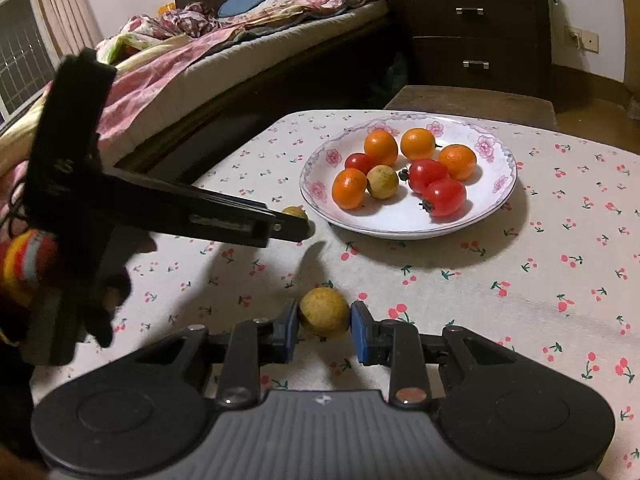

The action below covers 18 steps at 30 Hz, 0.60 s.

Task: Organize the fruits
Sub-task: 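Grasp a yellow pear with the right tool while the left tool grasps another pear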

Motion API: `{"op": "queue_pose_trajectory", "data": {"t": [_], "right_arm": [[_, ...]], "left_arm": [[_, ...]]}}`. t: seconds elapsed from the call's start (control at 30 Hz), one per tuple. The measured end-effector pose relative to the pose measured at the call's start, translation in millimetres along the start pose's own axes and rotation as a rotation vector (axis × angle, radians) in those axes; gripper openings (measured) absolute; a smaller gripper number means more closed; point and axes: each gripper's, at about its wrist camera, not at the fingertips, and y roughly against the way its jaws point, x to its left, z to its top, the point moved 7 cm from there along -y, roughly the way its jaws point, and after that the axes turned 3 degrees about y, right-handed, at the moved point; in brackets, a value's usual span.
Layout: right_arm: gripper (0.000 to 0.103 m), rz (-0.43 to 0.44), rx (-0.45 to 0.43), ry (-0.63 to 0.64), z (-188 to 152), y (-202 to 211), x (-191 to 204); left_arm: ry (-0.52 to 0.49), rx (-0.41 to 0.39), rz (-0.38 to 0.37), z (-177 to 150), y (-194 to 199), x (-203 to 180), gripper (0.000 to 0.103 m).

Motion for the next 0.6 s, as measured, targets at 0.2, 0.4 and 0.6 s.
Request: {"op": "queue_pose_trajectory", "data": {"t": [0.2,0.4,0.6], "right_arm": [[0.054,0.002,-0.01,-0.008,2.5,0.1,-2.3],[0.054,0.0,0.004,-0.021,-0.8,-1.0,-5.0],[0.054,-0.006,0.005,-0.027,1.4,-2.2,-6.6]], "left_arm": [[-0.025,0.002,0.04,-0.5,-8.8,-5.4,0.051],[-0.024,0.001,0.058,-1.2,-7.8,-7.9,0.04],[-0.01,0.007,0.07,-1.8,-5.2,-11.4,0.033]]}}
